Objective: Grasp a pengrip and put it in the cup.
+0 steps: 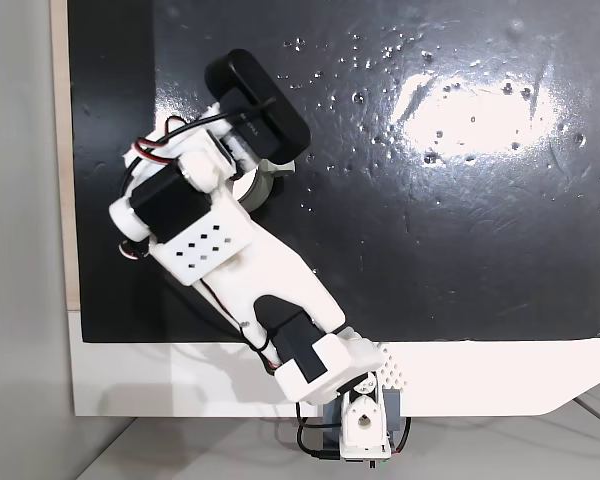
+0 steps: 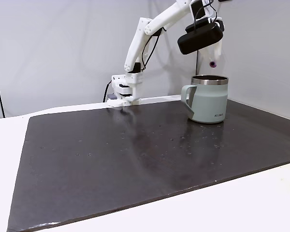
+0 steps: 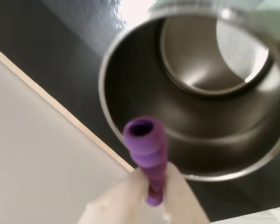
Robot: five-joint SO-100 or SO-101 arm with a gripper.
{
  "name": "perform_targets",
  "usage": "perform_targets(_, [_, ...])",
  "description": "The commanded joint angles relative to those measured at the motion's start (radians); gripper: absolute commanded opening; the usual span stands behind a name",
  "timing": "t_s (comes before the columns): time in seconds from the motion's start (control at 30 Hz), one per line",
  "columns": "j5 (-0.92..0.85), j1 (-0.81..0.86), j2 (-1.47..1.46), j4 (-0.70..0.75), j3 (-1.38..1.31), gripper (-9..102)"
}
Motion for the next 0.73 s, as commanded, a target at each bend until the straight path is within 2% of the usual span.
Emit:
perform_targets(0.0, [0.012,0.014,0.031,0.015,-0.023,0])
perform_targets(0.07, [0.012,0.002,0.026,0.015,-0.025,1])
perform_targets(0.1, [0.012,-0.005,0.025,0.015,-0.025,5])
perform_targets(0.2, [0.012,-0.018,0.023,0.015,-0.023,26])
perform_targets(0.27, [0.011,-0.021,0.025,0.015,-0.025,34])
perform_targets(0.7, [0.006,-0.021,0.044,0.015,-0.029,35])
